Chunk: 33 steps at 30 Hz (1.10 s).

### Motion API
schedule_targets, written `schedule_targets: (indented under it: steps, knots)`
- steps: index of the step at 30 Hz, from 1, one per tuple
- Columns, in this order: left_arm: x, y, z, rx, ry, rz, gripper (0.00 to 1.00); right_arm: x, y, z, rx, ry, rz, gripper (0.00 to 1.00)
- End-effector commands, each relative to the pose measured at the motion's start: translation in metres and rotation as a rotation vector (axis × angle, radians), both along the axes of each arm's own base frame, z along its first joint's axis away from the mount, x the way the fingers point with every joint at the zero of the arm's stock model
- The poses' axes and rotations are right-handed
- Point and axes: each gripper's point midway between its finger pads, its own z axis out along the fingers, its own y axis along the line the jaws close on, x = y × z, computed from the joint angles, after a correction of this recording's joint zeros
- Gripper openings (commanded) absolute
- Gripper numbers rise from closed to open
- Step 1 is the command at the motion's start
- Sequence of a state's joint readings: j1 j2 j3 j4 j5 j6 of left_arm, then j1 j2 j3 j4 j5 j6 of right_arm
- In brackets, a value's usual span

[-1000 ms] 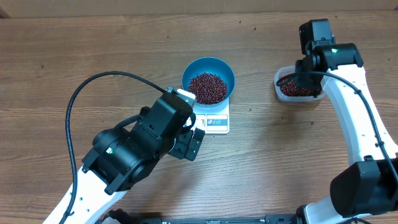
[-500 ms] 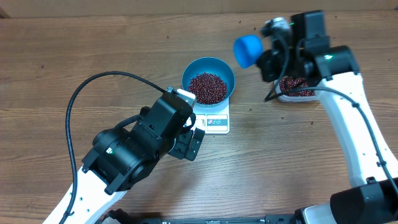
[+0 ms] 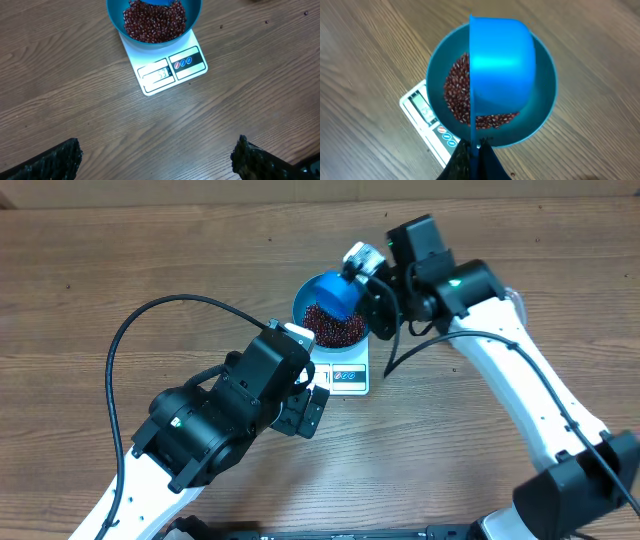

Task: Scoop item into bowl and weigh 150g on scale
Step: 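Lift the scoop with a few beans and carry it over the bowl, then tip the scoop with the right gripper to add beans to the bowl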

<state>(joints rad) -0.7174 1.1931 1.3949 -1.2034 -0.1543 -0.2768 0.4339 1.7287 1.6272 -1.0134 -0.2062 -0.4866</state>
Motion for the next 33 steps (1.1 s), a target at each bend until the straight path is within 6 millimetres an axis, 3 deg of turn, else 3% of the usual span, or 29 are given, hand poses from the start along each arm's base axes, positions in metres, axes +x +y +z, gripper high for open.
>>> schedule_targets:
  steps: [1, 5, 18, 24, 33]
  knots:
    - [0.003, 0.002, 0.01, -0.004, -0.036, -0.005, 1.0, 0.01, -0.004, -0.016, -0.098, -0.019, -0.009, 0.04]
    - [0.003, 0.002, 0.01, -0.004, -0.036, -0.005, 1.0, 0.013, -0.005, -0.028, -0.126, -0.005, -0.014, 0.04]
    - [0.003, 0.002, 0.01, -0.004, -0.036, -0.005, 1.0, 0.029, -0.003, -0.034, -0.153, -0.052, -0.032, 0.04]
    - [0.003, 0.002, 0.01, -0.004, -0.036, -0.005, 0.99, 0.027, 0.005, -0.046, -0.204, -0.056, 0.006, 0.04]
    - [0.003, 0.002, 0.01, -0.004, -0.036, -0.005, 1.0, 0.027, 0.001, -0.049, -0.225, -0.054, -0.006, 0.04]
